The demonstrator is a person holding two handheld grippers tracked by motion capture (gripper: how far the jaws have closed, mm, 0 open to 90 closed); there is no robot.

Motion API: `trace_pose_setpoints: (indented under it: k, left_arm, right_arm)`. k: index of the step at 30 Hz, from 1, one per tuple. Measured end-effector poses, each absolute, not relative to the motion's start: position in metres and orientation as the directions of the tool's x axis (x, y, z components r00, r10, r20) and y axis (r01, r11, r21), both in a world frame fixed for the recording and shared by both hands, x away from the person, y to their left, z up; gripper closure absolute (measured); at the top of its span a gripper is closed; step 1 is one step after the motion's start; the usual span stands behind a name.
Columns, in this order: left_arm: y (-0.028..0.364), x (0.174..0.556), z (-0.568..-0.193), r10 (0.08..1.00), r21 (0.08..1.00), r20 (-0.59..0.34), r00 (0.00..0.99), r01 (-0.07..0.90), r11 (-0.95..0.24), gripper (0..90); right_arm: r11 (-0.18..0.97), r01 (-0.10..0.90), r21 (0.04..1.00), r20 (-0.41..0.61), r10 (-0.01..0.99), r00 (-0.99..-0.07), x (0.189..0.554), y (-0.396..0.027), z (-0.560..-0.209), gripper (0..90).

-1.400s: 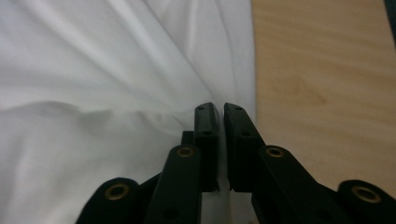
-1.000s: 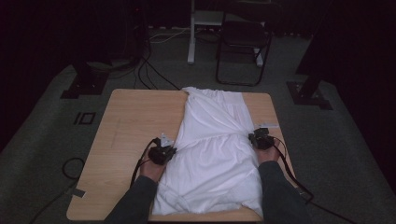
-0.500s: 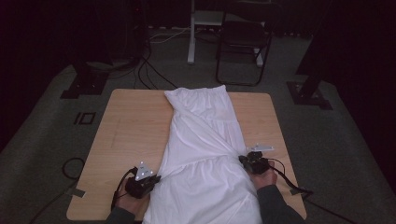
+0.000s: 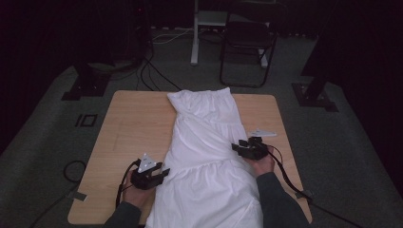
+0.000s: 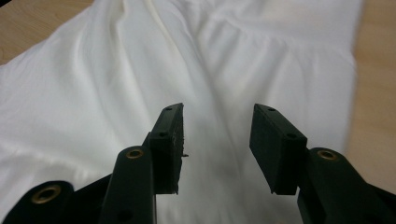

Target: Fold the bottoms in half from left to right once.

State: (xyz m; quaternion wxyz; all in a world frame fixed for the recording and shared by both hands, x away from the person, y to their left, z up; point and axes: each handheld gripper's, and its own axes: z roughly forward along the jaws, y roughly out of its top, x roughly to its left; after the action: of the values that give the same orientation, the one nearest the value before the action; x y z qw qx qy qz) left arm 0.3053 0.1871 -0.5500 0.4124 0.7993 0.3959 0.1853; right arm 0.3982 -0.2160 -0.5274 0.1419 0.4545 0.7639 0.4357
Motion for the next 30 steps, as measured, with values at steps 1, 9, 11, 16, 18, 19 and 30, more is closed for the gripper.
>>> trace_pose_setpoints:
  k: [1, 9, 11, 16, 18, 19, 30]
  left_arm:
    - [0.185, 0.307, -0.550, 0.786, 0.808, -0.033, 0.617, 0.479, -0.343, 55.0]
    - [0.174, 0.312, -0.551, 0.771, 0.812, -0.037, 0.636, 0.469, -0.347, 53.2]
    - [0.169, 0.313, -0.553, 0.762, 0.805, -0.033, 0.647, 0.470, -0.363, 53.0]
    - [0.159, 0.311, -0.557, 0.745, 0.794, -0.022, 0.667, 0.465, -0.392, 51.3]
    - [0.156, 0.309, -0.557, 0.740, 0.794, -0.016, 0.672, 0.459, -0.400, 50.4]
    - [0.154, 0.307, -0.556, 0.735, 0.796, -0.017, 0.678, 0.454, -0.400, 50.1]
    - [0.142, 0.309, -0.541, 0.702, 0.810, 0.007, 0.712, 0.408, -0.421, 49.3]
  right_arm:
    - [0.241, 0.561, 0.792, 0.156, 0.809, -0.567, 0.411, -0.204, -0.527, 52.7]
    - [0.289, 0.576, 0.765, 0.134, 0.803, -0.581, 0.442, -0.181, -0.535, 47.8]
    - [0.303, 0.604, 0.737, 0.155, 0.794, -0.588, 0.450, -0.178, -0.541, 61.4]
    - [0.313, 0.562, 0.765, 0.116, 0.792, -0.599, 0.440, -0.184, -0.529, 89.2]
    - [0.239, 0.498, 0.834, 0.101, 0.820, -0.563, 0.427, -0.194, -0.510, 89.4]
    - [0.208, 0.421, 0.883, 0.044, 0.855, -0.516, 0.414, -0.204, -0.494, 89.4]
    - [0.181, 0.598, 0.781, 0.048, 0.937, -0.346, 0.432, -0.237, -0.549, 86.9]
